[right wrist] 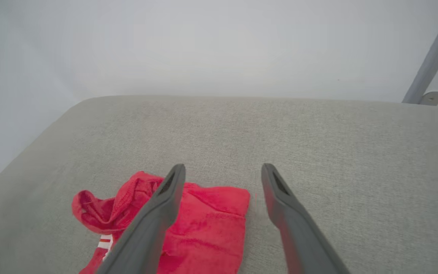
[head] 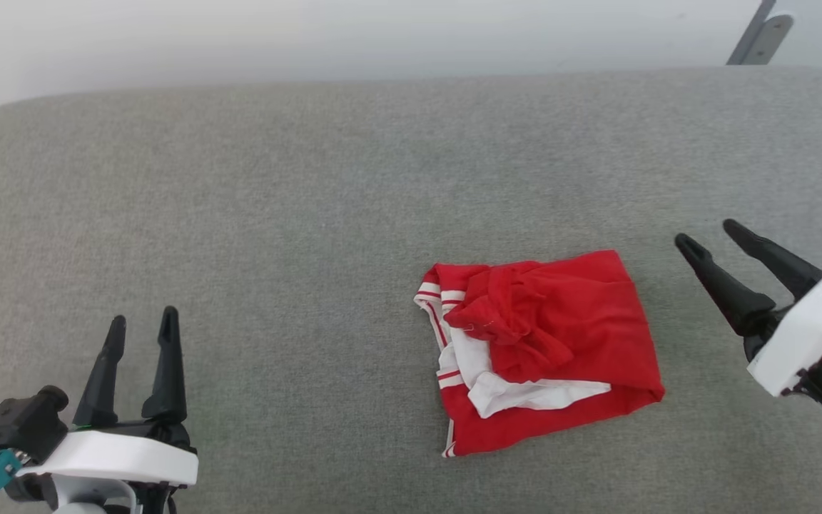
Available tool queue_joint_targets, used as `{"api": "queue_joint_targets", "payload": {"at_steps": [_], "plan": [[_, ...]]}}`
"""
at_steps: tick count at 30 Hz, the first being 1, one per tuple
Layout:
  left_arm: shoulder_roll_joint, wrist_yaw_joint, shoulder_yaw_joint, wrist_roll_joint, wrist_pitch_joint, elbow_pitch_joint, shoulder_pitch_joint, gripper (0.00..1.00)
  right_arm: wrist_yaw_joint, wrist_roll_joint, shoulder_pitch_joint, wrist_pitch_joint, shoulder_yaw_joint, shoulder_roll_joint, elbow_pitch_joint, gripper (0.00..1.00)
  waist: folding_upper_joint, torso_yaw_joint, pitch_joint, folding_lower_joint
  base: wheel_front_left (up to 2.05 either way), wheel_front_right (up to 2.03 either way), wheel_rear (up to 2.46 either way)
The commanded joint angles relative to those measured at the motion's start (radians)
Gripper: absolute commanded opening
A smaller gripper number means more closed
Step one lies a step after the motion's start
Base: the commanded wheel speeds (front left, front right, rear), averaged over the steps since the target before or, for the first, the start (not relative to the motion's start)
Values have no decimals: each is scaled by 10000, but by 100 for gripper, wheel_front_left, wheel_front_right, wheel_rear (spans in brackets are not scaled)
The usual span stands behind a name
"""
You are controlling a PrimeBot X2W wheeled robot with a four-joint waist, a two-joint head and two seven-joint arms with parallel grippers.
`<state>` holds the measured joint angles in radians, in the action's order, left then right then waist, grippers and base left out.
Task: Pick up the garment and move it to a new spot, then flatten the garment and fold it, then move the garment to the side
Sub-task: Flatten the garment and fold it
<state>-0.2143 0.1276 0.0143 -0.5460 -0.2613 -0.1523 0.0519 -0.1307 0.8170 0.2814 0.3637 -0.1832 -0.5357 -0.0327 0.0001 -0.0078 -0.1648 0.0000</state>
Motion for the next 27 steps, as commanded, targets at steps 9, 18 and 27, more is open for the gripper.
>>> {"api": "queue_joint_targets", "payload": {"at_steps": [9,18,27], "plan": [[-112,34,-238,185,-48,159,-591,100,0,-1074,-908,-3135,205,217,1017,100,-1,-379,662,0,0,0,0],[-251,33,-304,378,-48,156,-1202,100,0,-1989,-1613,-5168,383,472,2361,100,-1,-549,1256,0,0,0,0],[-285,33,-537,618,-50,137,-1643,100,2,-2660,-2098,-6168,638,763,3096,100,-1,-560,1624,0,0,0,0]]}}
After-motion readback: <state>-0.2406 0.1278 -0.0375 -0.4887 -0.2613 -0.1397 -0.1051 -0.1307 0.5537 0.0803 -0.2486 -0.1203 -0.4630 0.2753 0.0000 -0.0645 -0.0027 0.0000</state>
